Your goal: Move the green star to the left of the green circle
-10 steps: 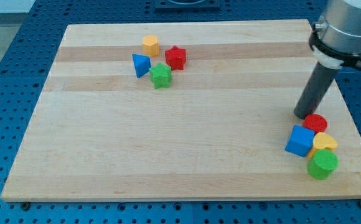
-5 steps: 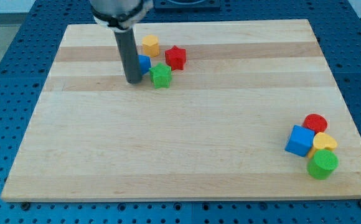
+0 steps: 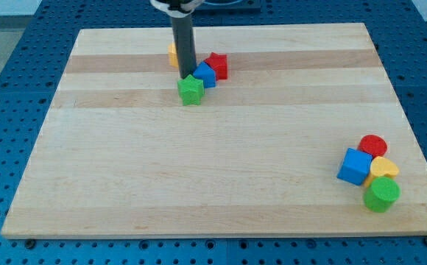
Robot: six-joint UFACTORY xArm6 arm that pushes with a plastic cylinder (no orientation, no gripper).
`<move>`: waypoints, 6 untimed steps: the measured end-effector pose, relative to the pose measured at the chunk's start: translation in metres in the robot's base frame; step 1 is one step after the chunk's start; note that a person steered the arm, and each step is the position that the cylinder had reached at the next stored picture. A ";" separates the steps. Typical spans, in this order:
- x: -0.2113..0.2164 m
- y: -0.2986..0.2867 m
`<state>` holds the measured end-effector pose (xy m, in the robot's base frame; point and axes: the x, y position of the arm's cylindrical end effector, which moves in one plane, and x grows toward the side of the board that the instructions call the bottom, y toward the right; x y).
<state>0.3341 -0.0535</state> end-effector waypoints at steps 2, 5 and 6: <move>0.016 -0.027; 0.084 0.011; 0.105 0.050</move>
<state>0.4390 -0.0034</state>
